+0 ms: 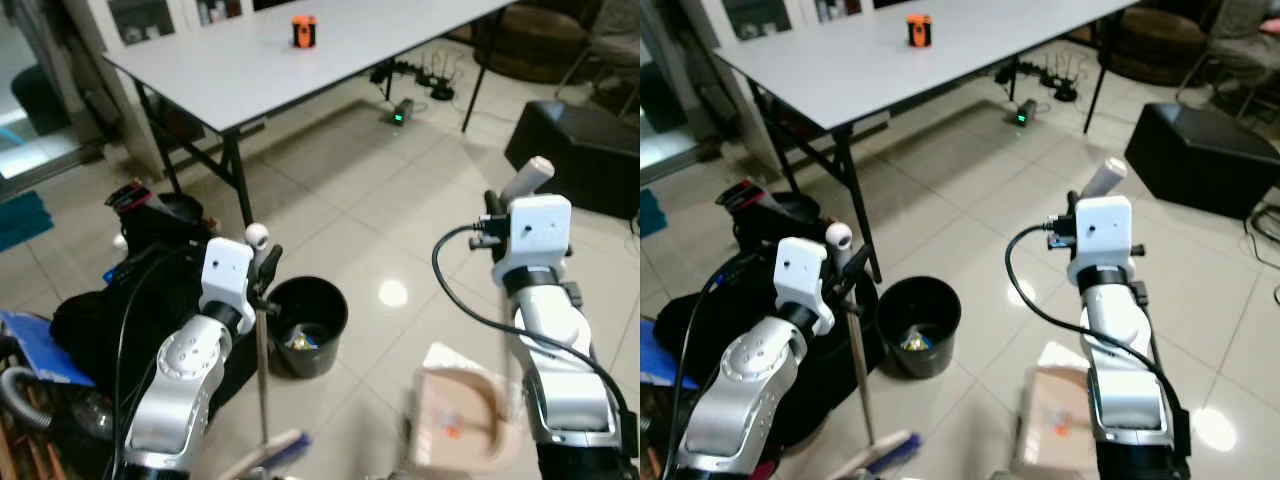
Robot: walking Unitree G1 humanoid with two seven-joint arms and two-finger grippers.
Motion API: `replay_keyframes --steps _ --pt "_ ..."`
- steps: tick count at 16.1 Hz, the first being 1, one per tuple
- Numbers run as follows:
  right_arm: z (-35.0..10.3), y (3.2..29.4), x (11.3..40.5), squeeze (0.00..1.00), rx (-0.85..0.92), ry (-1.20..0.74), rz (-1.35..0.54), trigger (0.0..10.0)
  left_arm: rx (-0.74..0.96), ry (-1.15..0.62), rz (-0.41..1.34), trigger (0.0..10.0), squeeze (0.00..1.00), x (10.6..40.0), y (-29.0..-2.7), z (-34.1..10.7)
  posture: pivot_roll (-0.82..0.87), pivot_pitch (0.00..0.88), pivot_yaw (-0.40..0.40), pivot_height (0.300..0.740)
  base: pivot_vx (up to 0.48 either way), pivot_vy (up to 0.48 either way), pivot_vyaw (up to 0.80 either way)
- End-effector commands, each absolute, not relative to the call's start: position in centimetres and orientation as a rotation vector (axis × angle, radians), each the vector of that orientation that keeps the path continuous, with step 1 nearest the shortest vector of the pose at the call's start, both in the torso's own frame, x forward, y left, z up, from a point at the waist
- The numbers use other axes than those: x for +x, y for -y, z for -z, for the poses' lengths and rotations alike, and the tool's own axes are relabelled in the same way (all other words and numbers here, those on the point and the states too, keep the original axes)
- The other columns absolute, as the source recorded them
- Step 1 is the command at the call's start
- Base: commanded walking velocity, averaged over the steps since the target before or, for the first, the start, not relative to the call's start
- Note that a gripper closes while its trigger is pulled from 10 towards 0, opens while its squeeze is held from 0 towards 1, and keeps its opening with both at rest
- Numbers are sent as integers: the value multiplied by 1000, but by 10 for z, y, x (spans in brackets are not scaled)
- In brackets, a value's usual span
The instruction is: Sweep floor
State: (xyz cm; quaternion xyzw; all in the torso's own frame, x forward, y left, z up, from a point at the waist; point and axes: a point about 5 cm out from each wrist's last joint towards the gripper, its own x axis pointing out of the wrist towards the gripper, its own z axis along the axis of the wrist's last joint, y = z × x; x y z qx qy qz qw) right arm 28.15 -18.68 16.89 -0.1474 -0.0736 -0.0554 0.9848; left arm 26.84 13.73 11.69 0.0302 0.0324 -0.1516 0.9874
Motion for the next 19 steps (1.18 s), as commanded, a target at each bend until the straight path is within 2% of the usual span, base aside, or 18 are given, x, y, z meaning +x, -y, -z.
replay_keyframes --steps 1,4,9,14,19 --pt "-185 182 279 0 -314 211 101 10000 66 -19 301 10000 0 272 -138 -125 -22 24 40 740 0 0 0" --pt "-184 183 274 0 -308 200 92 10000 43 47 254 10000 0 280 -138 -135 -31 24 40 740 0 0 -800" --pt "-182 185 270 0 -251 180 127 10000 34 55 265 10000 0 283 -134 -136 -34 23 44 740 0 0 -800" --pt "-184 173 275 0 -187 188 60 10000 77 61 258 10000 0 279 -135 -134 -23 25 32 740 0 0 -800" --pt "-187 178 278 0 -161 182 110 10000 65 94 257 10000 0 284 -132 -141 -38 24 39 740 0 0 -800"
